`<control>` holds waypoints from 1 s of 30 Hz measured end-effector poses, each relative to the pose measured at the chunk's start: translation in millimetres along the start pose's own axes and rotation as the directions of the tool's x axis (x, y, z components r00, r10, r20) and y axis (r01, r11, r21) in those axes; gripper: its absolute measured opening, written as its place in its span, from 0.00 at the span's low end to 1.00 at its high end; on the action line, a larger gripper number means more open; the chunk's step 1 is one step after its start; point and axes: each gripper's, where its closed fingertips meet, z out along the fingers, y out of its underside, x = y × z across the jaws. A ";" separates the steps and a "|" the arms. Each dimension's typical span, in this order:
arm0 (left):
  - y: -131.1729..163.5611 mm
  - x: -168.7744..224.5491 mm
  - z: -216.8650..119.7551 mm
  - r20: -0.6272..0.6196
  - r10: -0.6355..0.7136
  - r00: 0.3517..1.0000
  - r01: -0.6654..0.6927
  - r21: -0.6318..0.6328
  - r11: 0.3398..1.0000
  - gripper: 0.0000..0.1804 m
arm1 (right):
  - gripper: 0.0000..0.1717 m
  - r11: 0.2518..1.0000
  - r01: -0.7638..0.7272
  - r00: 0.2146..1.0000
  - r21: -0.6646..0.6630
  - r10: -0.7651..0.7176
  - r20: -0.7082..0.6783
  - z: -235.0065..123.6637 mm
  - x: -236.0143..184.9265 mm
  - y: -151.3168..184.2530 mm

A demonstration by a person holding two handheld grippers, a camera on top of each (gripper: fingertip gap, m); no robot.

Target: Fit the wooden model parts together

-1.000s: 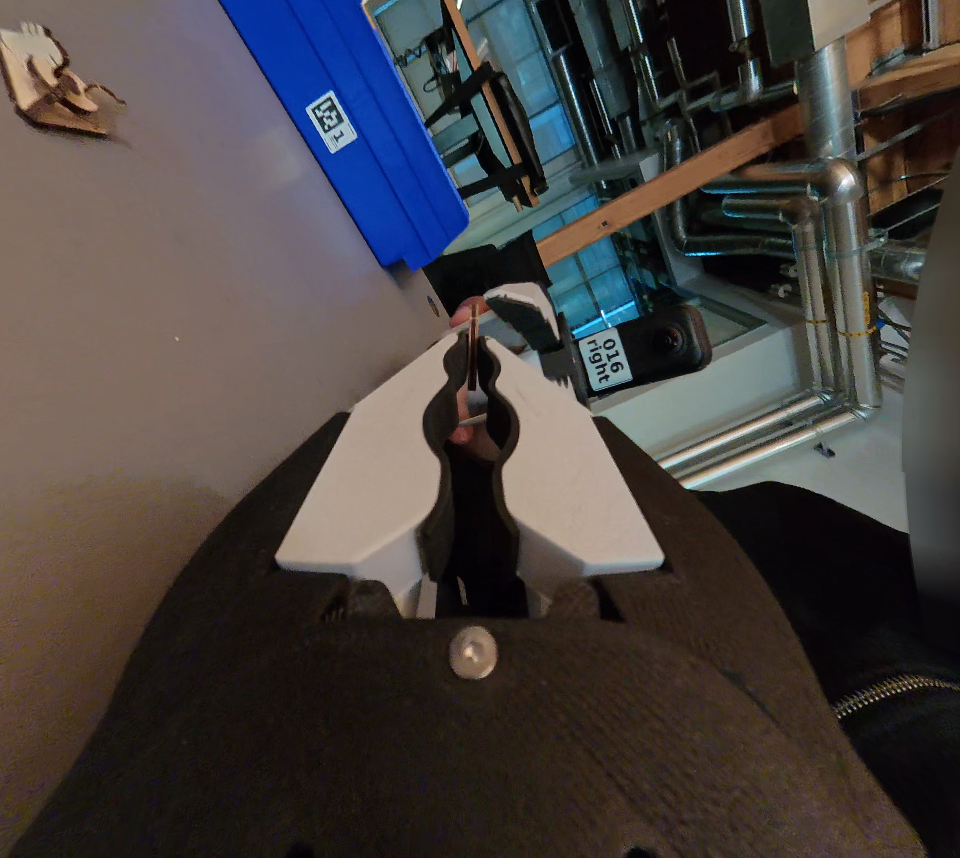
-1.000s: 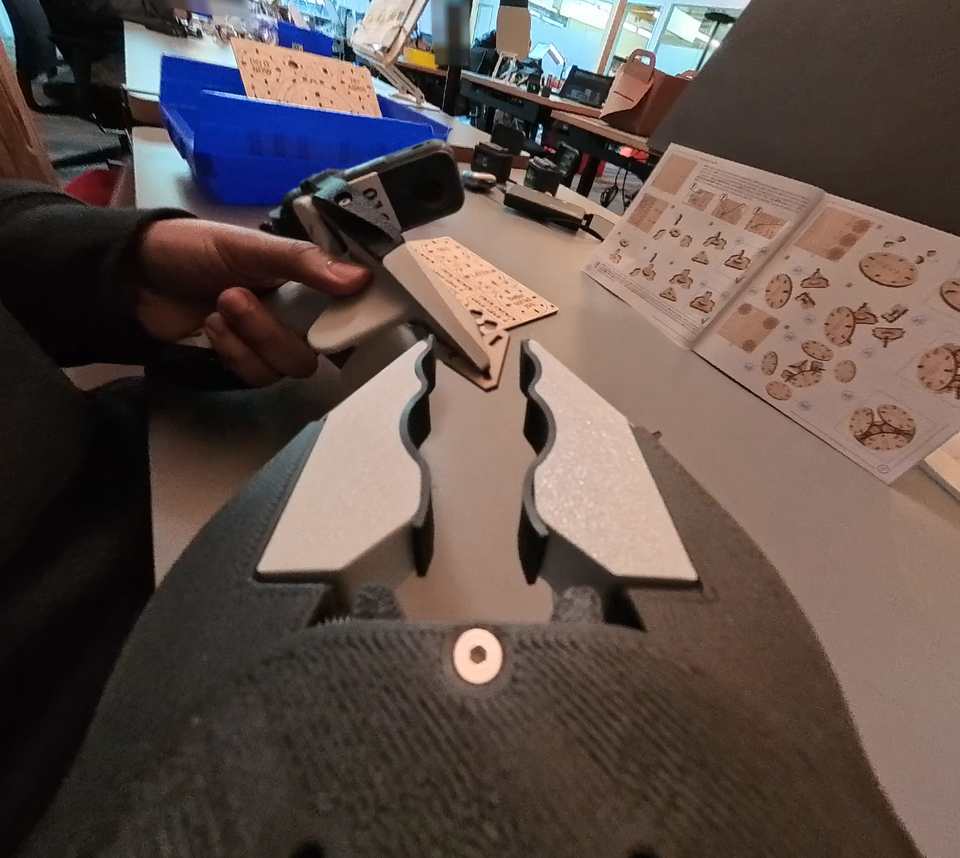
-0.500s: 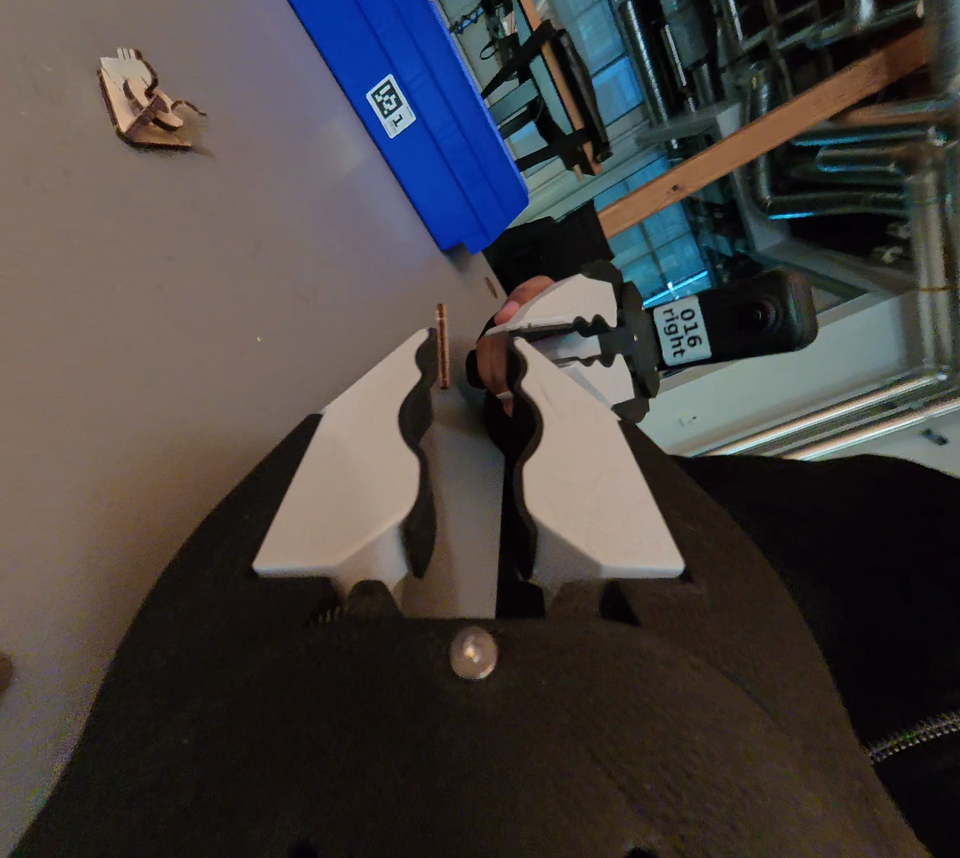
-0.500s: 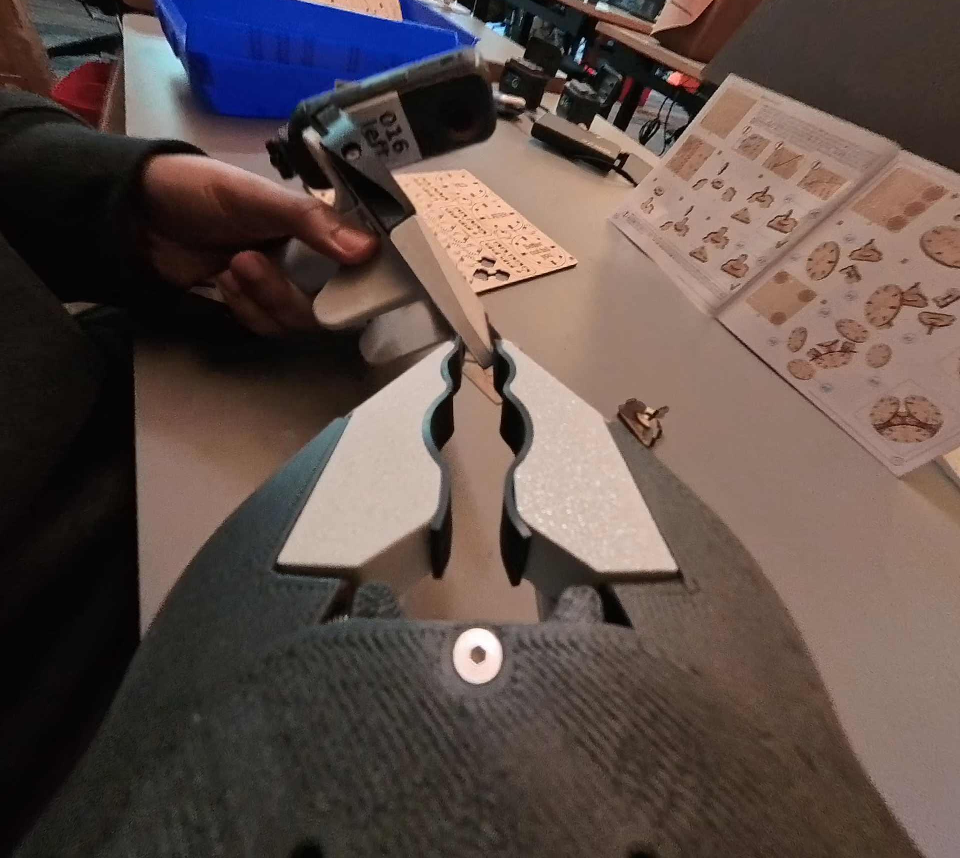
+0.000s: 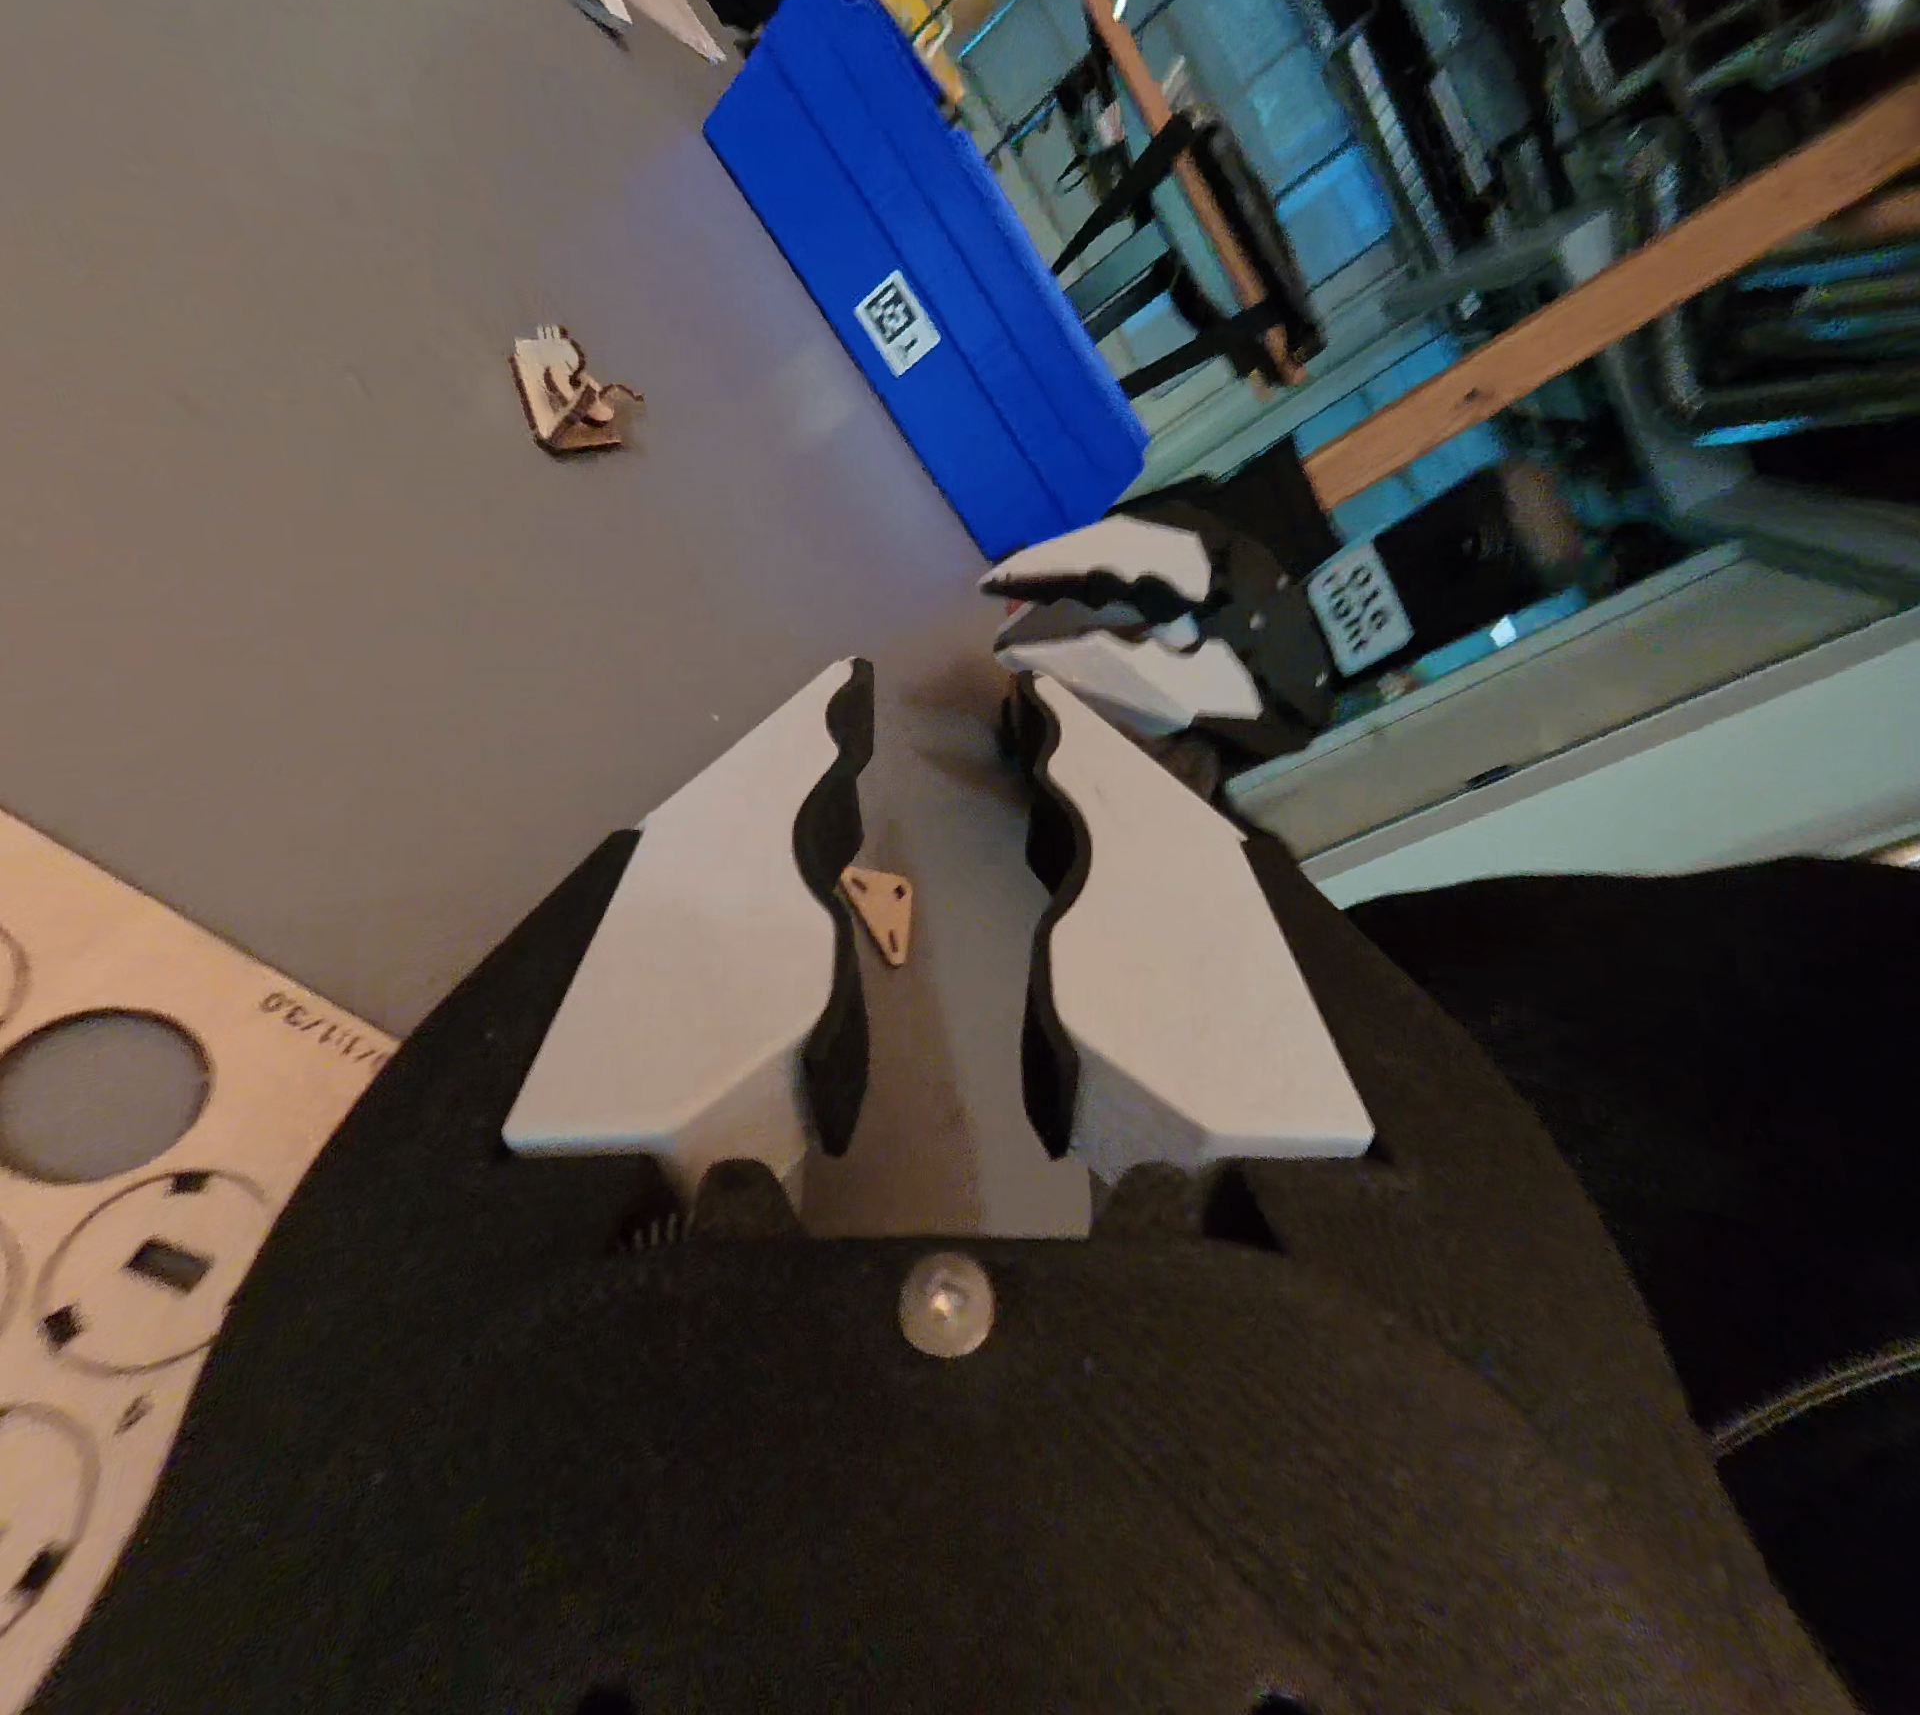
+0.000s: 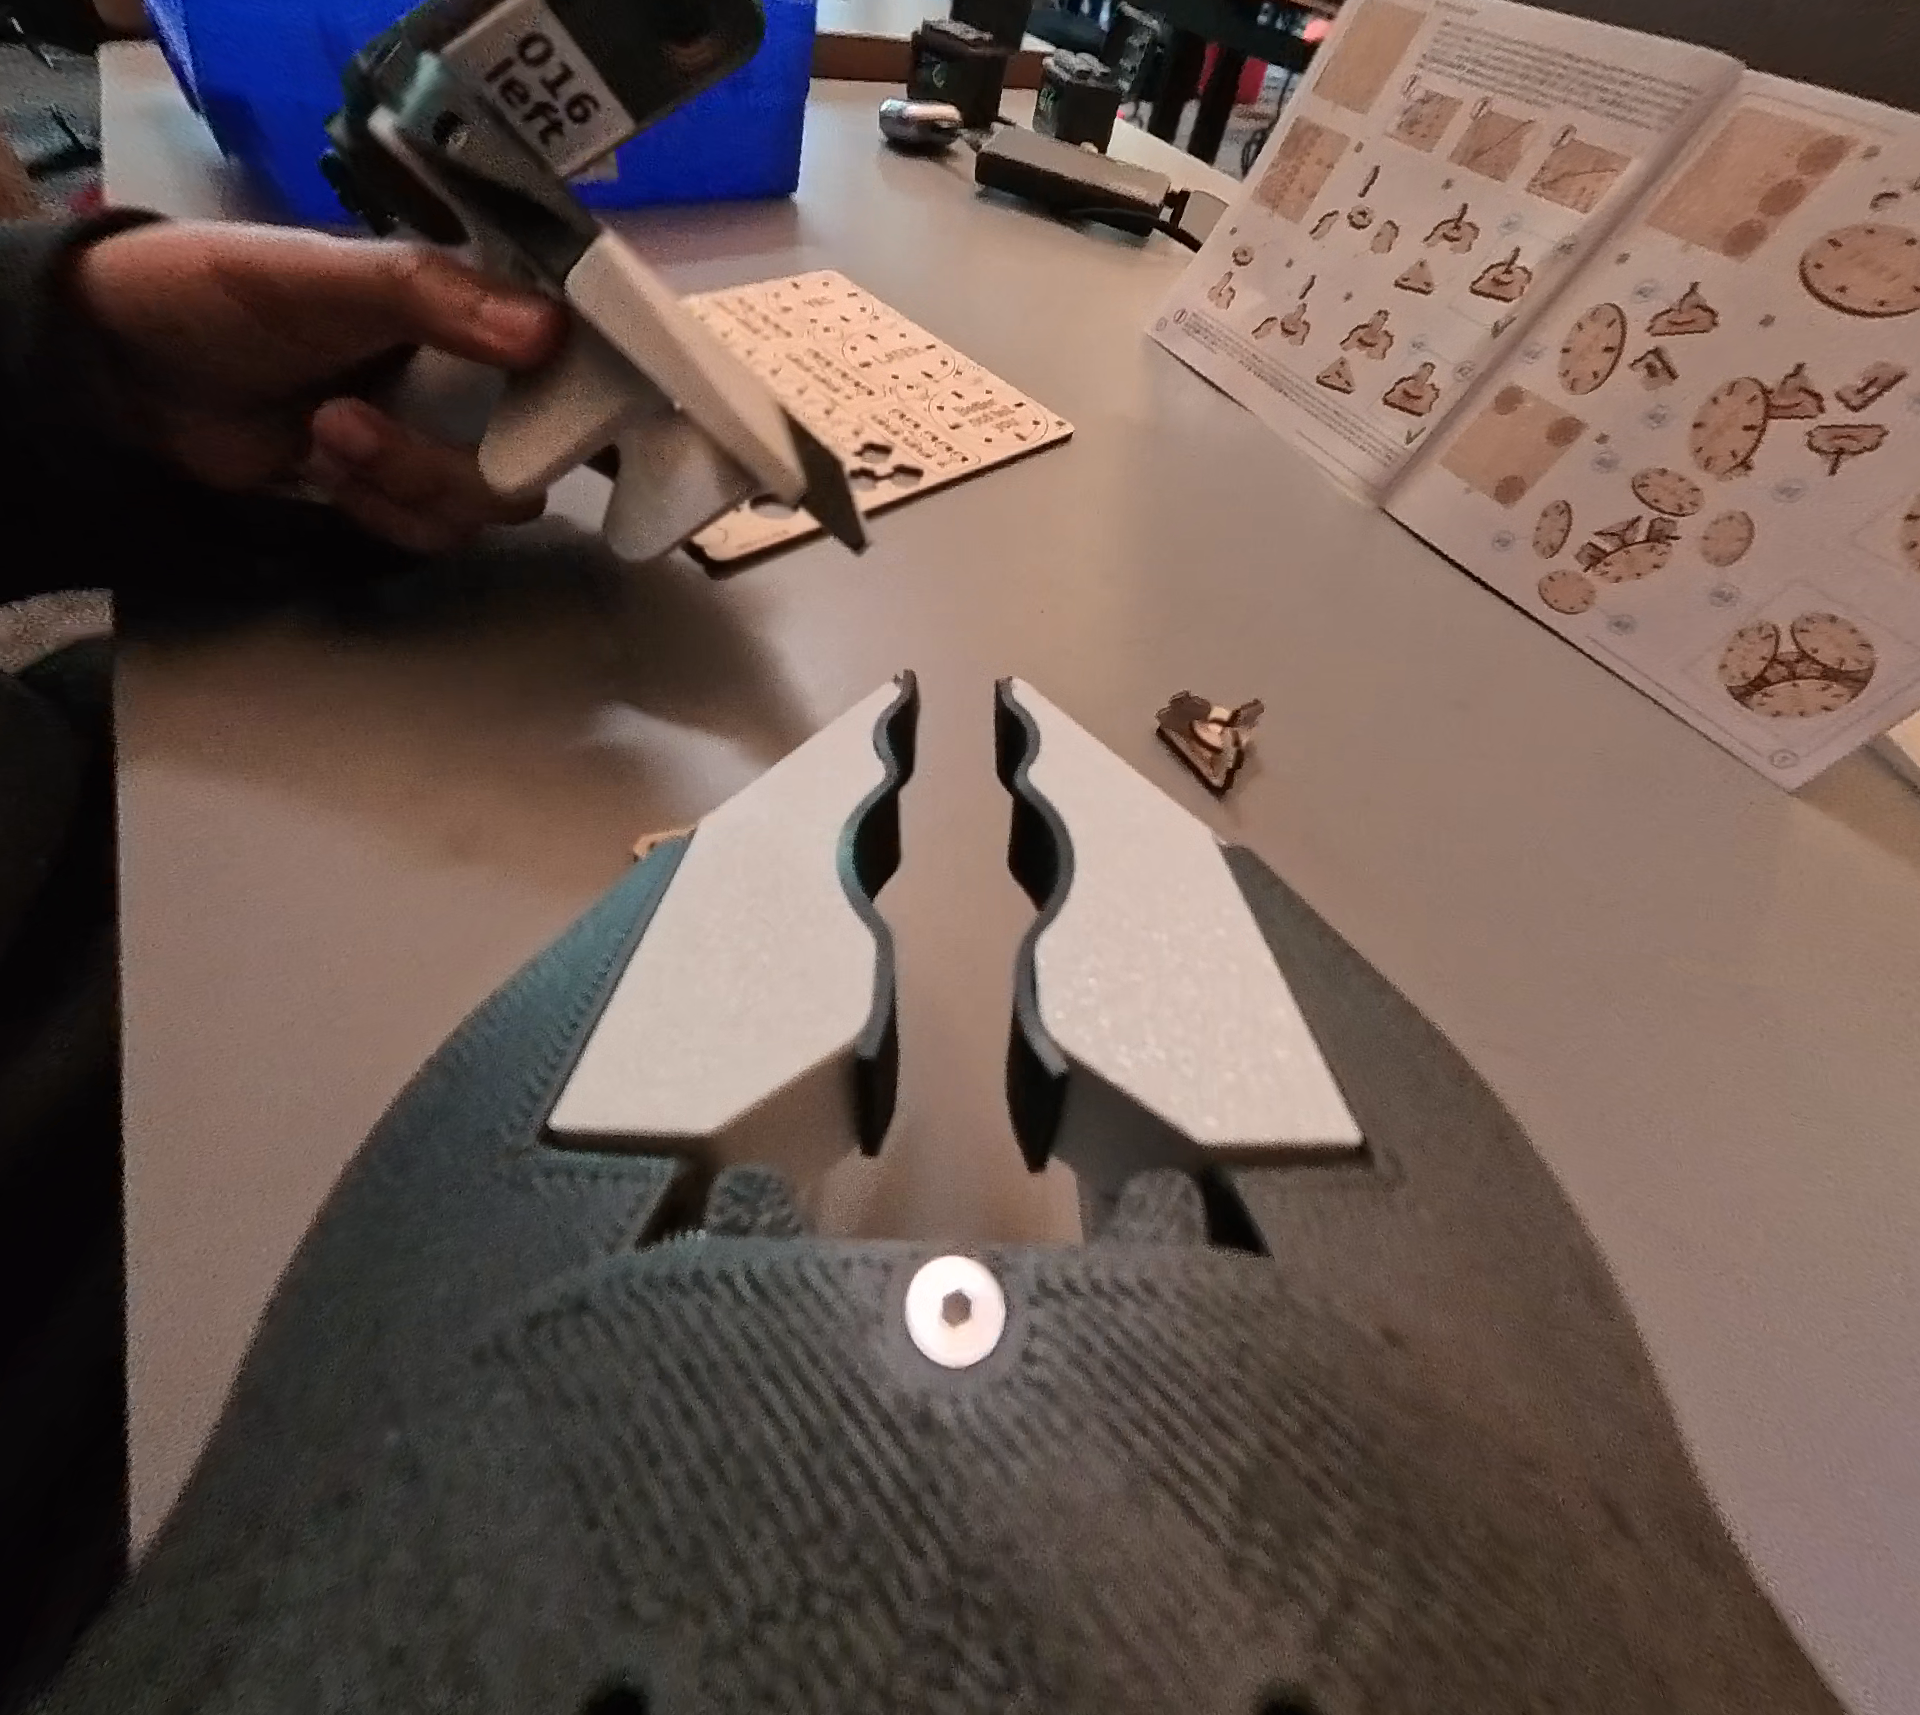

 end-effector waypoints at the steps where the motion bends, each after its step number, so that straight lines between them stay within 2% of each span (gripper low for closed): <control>1: 4.3 -1.9 -0.9 0.036 0.053 0.998 -0.052 -0.033 0.998 0.14 | 0.08 1.000 -0.019 1.000 0.014 0.019 0.002 -1.5 1.7 -1.6; 3: 15.3 -6.9 -0.9 0.105 0.161 0.981 -0.149 -0.112 0.982 0.14 | 0.08 0.998 -0.045 0.999 0.032 0.045 0.010 -3.3 3.7 -3.5; 6: 33.4 -7.3 5.4 0.128 0.287 0.949 -0.255 -0.219 0.942 0.14 | 0.08 0.998 -0.058 0.998 0.030 0.058 0.012 -2.9 4.8 -3.0; 13: 58.6 -3.0 22.6 0.112 0.411 0.905 -0.346 -0.371 0.862 0.20 | 0.07 0.998 -0.043 0.999 0.035 0.043 -0.001 -3.3 4.7 -3.4; 16: 67.9 -7.7 25.7 0.141 0.493 0.858 -0.391 -0.443 0.807 0.25 | 0.07 0.998 -0.049 0.999 0.050 0.049 -0.007 -5.0 6.2 -5.2; 20: 78.3 -14.9 28.4 0.166 0.585 0.794 -0.429 -0.528 0.733 0.25 | 0.07 0.996 -0.076 0.997 0.056 0.076 0.004 -5.5 7.9 -5.6; 22: 83.2 -19.5 28.8 0.176 0.612 0.771 -0.428 -0.568 0.703 0.22 | 0.07 0.995 -0.086 0.996 0.056 0.086 0.008 -5.6 8.6 -5.6; 24: 83.4 -20.9 28.8 0.185 0.628 0.756 -0.434 -0.576 0.693 0.13 | 0.08 0.994 -0.089 0.996 0.055 0.089 0.010 -5.3 8.7 -5.4; 30: 74.3 -14.5 25.6 0.197 0.598 0.777 -0.442 -0.505 0.741 0.00 | 0.08 0.997 -0.069 0.998 0.039 0.069 0.002 -3.5 7.3 -3.7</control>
